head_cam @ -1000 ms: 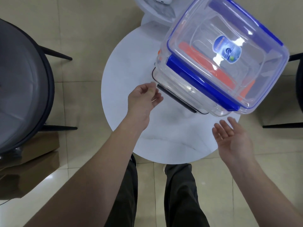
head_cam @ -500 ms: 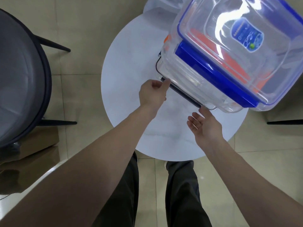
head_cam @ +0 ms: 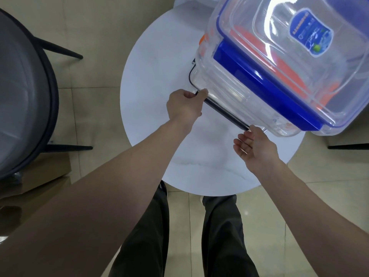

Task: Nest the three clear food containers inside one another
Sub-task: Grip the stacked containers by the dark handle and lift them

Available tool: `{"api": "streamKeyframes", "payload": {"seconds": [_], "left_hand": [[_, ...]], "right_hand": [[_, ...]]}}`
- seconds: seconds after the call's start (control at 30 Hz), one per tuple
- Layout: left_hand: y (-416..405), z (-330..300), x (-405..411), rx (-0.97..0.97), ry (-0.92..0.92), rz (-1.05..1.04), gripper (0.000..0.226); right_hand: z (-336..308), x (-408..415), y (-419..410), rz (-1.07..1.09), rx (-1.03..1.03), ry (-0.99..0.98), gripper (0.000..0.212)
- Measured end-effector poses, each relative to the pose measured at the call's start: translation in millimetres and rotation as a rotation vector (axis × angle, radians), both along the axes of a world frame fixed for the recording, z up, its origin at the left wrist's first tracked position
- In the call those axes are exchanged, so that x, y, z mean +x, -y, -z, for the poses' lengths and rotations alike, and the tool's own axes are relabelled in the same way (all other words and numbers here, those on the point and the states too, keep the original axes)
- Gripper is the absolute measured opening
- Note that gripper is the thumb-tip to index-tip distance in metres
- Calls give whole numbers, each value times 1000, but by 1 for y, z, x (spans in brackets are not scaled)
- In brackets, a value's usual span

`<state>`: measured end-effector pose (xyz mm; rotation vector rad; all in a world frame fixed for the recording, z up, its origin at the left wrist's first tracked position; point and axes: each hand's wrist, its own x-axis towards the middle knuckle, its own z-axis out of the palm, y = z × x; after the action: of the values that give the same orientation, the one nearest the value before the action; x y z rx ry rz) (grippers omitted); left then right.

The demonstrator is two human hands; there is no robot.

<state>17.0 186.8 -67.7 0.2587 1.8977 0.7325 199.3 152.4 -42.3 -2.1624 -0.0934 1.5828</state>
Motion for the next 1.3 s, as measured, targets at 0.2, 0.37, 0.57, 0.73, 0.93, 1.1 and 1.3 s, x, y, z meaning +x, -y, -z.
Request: {"api": "streamKeyframes", "payload": {"seconds": [0.2, 0.37, 0.57, 0.73, 0.93, 1.1, 1.3], "left_hand": [[-3, 3, -1, -6, -18, 2, 40], [-5, 3, 0, 4, 15, -9, 39], [-6, 2, 5, 40, 43, -24, 23], [-9, 2, 11, 43, 86, -28, 24], [-24, -2, 27, 10, 193, -62, 24], [-35, -2, 46, -10, 177, -34, 23], [-51, 2, 57, -19, 182, 10, 25]], "right_hand": [[2, 2, -3, -35, 3, 26, 26], [2, 8, -6, -60, 8, 37, 27], [1, 16, -10, -90, 14, 48, 26], [0, 24, -13, -98, 22, 52, 23], [-6, 42, -29, -103, 14, 53, 19], [-8, 59, -37, -110, -12, 70, 17], [-12, 73, -47, -87, -10, 53, 16]]}}
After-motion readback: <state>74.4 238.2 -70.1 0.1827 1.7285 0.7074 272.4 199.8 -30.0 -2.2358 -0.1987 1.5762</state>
